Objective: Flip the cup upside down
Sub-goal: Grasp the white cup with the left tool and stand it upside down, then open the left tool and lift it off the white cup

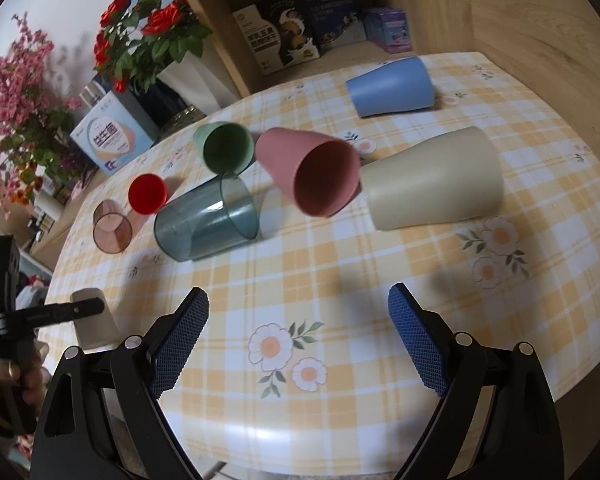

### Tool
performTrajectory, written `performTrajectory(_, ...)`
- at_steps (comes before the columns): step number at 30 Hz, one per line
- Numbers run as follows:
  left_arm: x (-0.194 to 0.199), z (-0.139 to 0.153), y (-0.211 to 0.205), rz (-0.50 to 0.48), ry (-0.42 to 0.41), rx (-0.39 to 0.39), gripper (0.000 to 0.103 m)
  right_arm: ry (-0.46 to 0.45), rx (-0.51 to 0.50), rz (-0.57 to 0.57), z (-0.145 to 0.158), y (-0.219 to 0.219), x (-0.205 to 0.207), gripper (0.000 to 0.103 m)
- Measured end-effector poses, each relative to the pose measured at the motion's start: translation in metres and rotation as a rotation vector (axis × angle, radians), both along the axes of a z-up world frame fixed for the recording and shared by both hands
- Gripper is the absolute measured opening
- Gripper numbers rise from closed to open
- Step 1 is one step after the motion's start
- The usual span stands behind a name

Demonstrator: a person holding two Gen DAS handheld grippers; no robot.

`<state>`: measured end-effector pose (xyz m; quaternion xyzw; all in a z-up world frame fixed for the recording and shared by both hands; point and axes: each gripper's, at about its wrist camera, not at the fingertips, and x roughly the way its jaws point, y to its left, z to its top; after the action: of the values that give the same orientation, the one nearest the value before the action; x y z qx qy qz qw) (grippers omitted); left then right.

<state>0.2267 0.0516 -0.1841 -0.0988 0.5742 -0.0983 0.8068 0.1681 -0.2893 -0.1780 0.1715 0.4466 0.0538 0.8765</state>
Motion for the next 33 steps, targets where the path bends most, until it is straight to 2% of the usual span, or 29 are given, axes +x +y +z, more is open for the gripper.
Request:
performTrajectory(3,-0.004,0.006,0.01,0.017,-0.044,0.014,0.054,0.003,-0.008,0.018,0.0,0.007,-0.001,0.088)
performTrajectory(8,-0.003,0.021,0.028,0.056,-0.176,0.063,0.052,-0.006,-0.012,0.015,0.002,0.01,-0.002,0.088)
performTrajectory(14,0.01,0.019,0.034,0.095,-0.233,0.078,0.052,-0.006,-0.026,0.029,0.003,0.017,-0.003,0.088)
performTrajectory(23,-0.002,0.008,0.02,0.064,-0.271,0.161,0.051,-0.011,-0.026,0.007,0.005,0.011,-0.007,0.088)
performTrajectory(33,-0.018,0.001,0.007,0.026,-0.235,0.201,0.051,-0.011,-0.021,0.023,0.006,0.014,-0.009,0.088)
